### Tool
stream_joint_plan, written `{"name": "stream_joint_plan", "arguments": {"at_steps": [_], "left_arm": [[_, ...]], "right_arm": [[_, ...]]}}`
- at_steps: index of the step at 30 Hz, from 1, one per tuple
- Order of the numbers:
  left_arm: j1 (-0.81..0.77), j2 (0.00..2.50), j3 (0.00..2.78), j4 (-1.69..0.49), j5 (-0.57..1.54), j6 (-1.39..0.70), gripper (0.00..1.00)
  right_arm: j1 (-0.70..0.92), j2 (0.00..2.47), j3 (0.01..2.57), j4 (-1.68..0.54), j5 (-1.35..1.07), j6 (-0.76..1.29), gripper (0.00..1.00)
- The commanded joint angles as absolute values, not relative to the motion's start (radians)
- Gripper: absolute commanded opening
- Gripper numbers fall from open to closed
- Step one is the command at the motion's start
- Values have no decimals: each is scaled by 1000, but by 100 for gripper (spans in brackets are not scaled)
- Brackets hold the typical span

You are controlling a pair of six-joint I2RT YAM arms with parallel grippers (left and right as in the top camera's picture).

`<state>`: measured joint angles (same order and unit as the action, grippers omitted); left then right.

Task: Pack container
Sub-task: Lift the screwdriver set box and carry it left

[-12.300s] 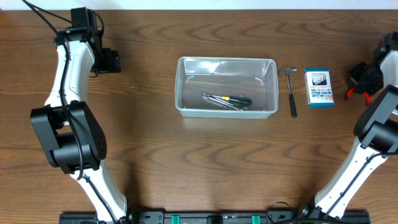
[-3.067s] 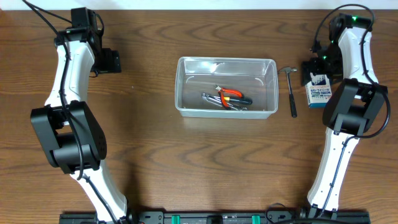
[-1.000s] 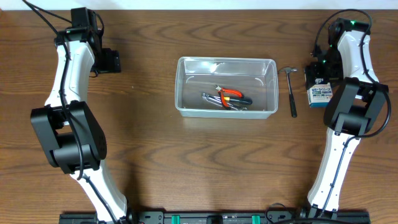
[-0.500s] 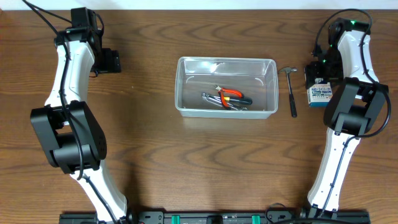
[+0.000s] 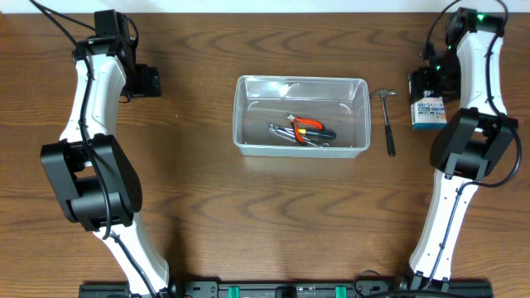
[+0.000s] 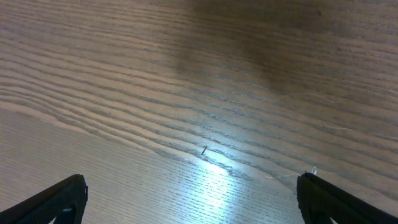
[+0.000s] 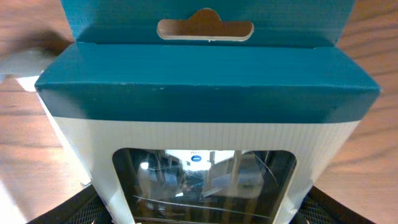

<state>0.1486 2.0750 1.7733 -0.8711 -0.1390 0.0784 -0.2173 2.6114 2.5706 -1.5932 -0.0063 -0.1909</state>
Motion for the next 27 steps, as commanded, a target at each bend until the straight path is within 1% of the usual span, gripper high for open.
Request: {"name": "stream_joint_plan", "arguments": {"at_steps": [1, 6, 11, 14, 18, 27], "left_arm": [[149, 2093, 1769, -874, -154, 77, 98], [149, 2093, 1769, -874, -154, 77, 98], [149, 2093, 1769, -874, -154, 77, 97], [149, 2093, 1769, -874, -154, 77, 98], [149, 2093, 1769, -874, -154, 77, 98], [149, 2093, 1769, -874, -154, 77, 98]], "right_arm": [[-193, 2617, 2680, -1620, -28, -181, 64], [-155, 2593, 2827, -1670, -28, -189, 64], [-95, 2549, 2918, -1695, -84, -228, 68], [-44, 2509, 2925, -1695, -139, -300, 71], [42, 2466, 2925, -1698, -143, -383, 73], [225, 2453, 2906, -1699, -173, -450, 73]]}}
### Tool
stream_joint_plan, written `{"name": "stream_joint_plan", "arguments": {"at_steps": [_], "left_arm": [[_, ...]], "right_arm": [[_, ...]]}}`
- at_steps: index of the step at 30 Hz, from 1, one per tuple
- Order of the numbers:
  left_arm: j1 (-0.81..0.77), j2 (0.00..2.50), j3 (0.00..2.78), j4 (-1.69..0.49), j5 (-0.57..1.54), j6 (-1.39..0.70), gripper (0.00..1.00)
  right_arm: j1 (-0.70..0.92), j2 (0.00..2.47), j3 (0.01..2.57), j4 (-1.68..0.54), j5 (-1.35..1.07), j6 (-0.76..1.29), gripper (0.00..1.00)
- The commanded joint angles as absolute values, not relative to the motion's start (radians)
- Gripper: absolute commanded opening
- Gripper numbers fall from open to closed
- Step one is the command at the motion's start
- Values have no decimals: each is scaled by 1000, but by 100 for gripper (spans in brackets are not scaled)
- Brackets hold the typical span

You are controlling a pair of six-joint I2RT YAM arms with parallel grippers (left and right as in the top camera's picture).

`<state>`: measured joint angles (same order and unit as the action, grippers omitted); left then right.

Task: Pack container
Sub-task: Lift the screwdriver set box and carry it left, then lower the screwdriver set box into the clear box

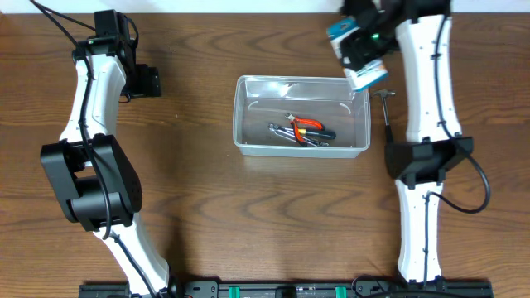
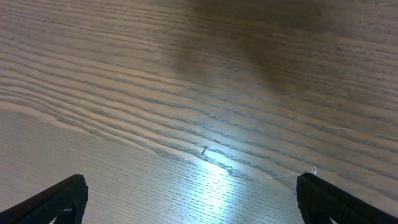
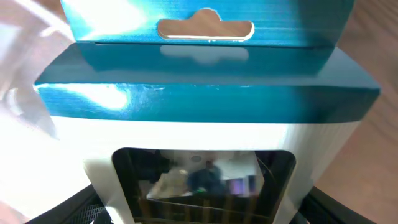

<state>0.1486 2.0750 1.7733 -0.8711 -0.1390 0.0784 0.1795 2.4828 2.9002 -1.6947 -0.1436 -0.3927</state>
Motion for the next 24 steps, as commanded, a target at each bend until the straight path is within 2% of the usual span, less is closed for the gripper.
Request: {"name": "stream_joint_plan", "arguments": {"at_steps": [1, 5, 15, 24], "left_arm": [[149, 2093, 1769, -874, -154, 77, 98], [149, 2093, 1769, -874, -154, 77, 98], [149, 2093, 1769, -874, -154, 77, 98], [149, 2093, 1769, -874, -154, 77, 98]], "right_arm": [[242, 2453, 2901, -1699, -173, -456, 73], [313, 2453, 2862, -1699, -174, -490, 74], [394, 2453, 2623, -1699, -192, -558, 83], [420, 2453, 2502, -1692, -192, -582, 82]]}}
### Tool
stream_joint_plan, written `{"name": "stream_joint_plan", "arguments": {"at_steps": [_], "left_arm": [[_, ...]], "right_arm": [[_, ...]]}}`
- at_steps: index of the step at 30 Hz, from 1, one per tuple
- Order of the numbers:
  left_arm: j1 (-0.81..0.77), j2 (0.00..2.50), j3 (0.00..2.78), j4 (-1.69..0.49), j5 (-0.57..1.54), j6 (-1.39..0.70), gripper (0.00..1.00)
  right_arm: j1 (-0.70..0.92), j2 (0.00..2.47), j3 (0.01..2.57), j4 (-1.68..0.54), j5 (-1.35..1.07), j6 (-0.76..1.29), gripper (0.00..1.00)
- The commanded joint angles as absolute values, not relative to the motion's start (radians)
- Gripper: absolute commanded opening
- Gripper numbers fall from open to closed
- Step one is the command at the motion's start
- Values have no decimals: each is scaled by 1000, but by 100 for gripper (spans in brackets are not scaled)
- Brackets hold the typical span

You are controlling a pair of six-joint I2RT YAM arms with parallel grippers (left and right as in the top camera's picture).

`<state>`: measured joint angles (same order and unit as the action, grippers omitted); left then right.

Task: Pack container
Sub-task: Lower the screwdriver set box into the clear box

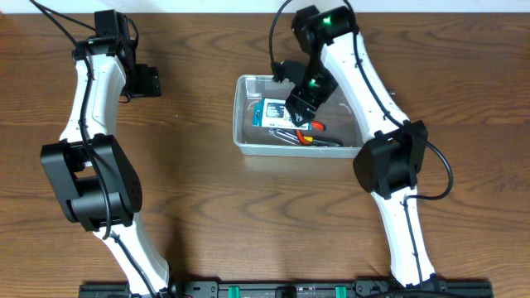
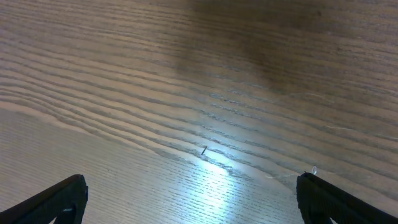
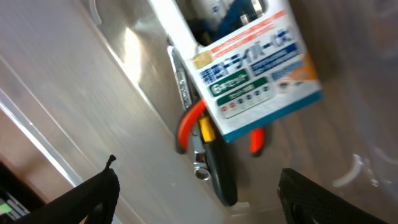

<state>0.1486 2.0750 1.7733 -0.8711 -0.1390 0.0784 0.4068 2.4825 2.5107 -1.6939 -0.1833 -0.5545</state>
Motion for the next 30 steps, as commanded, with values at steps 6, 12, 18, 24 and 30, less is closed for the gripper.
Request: {"name": "stream_joint_plan", "arguments": {"at_steps": [6, 12, 18, 24, 30], "left_arm": [[149, 2093, 1769, -874, -154, 77, 98], [149, 2093, 1769, -874, -154, 77, 98], [149, 2093, 1769, -874, -154, 77, 98], [149, 2093, 1769, -874, -154, 77, 98], [149, 2093, 1769, -874, -154, 77, 98]], "right_arm": [[419, 2451, 2510, -1653, -189, -542, 81], [398, 2435, 2600, -1632, -107, -345, 89], [334, 2385, 2711, -1666, 71, -166, 99], [224, 2328, 2715, -1699, 70, -96, 99], [99, 2326, 2704, -1698, 38, -15, 99]]}}
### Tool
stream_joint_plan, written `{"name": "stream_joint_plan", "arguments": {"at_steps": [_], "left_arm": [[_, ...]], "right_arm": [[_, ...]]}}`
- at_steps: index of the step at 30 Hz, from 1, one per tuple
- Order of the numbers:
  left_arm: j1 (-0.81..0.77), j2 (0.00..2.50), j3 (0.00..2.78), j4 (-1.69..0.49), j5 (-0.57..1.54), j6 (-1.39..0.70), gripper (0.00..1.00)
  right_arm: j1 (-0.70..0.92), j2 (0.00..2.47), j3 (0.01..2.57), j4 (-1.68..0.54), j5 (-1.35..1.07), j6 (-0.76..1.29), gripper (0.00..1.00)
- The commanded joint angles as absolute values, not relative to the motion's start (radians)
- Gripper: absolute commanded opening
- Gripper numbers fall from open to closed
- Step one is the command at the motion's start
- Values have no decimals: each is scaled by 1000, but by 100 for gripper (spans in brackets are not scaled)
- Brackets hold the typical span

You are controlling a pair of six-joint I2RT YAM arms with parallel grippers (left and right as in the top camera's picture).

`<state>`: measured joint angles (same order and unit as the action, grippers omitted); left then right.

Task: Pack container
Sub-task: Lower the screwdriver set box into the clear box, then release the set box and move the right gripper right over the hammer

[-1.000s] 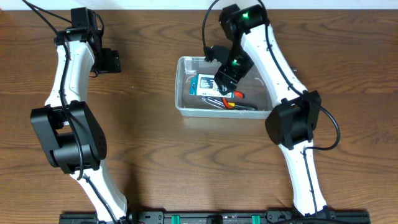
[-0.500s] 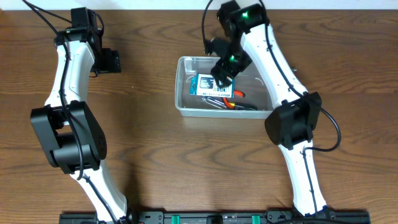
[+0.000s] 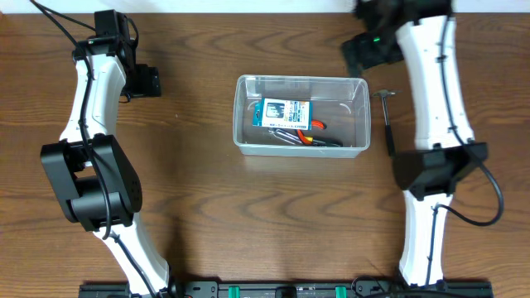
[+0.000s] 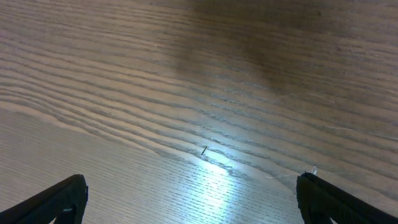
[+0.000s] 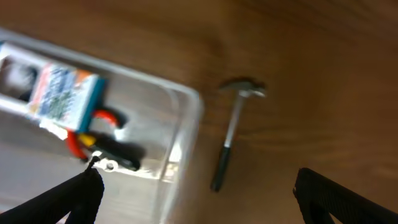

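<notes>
A clear plastic container [image 3: 240,116] stands mid-table. Inside it a blue-and-white boxed item [image 3: 285,112] lies flat on orange-handled pliers [image 3: 313,131]. The right wrist view shows the same box [image 5: 59,93], pliers [image 5: 93,140] and container wall [image 5: 186,124]. A small hammer [image 3: 387,124] lies on the wood just right of the container, its head pointing to the back [image 5: 233,130]. My right gripper [image 3: 358,54] hovers over the container's back right corner, open and empty [image 5: 199,199]. At the far left my left gripper [image 3: 149,81] is open above bare wood [image 4: 193,202].
Both white arms reach in from the front edge, the left arm along the left side, the right arm along the right side past the hammer. The wooden table surrounds the container on all sides.
My right gripper was open low inside the container over the box. Now it is higher, by the container's back right corner. The box stays on the pliers. The left arm has not moved.
My right gripper first held the box at the far right of the table, beyond the hammer. Then it held the box over the container's back right corner. Later the box lay in the container under the open gripper, which is now withdrawn.
</notes>
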<state>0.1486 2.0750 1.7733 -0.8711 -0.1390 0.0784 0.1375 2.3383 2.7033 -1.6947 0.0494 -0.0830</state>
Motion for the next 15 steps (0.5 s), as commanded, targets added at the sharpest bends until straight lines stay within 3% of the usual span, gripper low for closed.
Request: {"name": "stream_joint_plan", "arguments": {"at_steps": [1, 15], "left_arm": [[149, 2093, 1769, -874, -154, 77, 98], [149, 2093, 1769, -874, -154, 77, 98]], "right_arm": [[79, 2327, 2702, -1698, 13, -16, 99], [-7, 2421, 2675, -1604, 41, -23, 99]]}}
